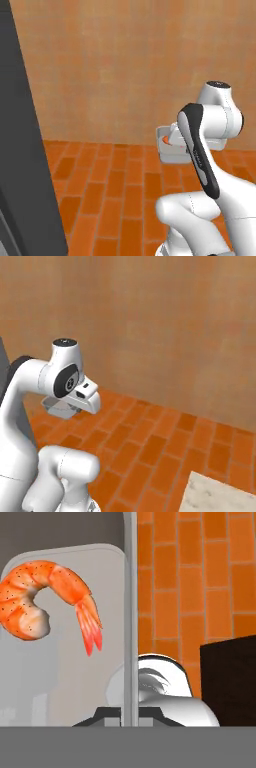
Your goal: Take the meat container that has the shrimp and place it on the second highest rack of the freezer. Then take the vegetable container that has the cucumber and mushroom and place it on the highest rack of the freezer.
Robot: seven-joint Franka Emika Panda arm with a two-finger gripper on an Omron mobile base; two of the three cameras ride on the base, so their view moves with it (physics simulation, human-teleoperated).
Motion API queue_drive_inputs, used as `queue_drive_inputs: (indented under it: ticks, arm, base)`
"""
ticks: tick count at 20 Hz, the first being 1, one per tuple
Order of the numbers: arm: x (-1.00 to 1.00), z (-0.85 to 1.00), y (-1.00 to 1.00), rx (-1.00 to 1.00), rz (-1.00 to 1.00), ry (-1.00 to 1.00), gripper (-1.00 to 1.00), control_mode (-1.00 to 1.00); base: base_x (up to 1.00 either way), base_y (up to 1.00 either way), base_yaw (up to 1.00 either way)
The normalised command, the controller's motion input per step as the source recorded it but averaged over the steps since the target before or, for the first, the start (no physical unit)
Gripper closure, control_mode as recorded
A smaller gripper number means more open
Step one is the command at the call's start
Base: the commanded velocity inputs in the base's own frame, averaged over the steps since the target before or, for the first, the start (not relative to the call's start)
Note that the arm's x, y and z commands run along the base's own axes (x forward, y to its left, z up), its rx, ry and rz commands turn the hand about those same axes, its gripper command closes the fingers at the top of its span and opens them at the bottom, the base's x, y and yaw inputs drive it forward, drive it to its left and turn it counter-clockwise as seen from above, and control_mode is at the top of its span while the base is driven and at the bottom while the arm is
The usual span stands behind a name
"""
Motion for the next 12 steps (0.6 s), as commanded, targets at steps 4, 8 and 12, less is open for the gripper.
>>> queue_drive_inputs:
  ticks: [4,8,12]
  arm:
    - [0.00,0.00,0.00,0.00,0.00,0.00,1.00,1.00]
    - [0.00,0.00,0.00,0.00,0.00,0.00,1.00,1.00]
    - [0.00,0.00,0.00,0.00,0.00,0.00,1.00,1.00]
  base:
    - [0.27,-0.16,0.88]
    - [0.31,-0.15,0.88]
    - [0.36,-0.24,0.84]
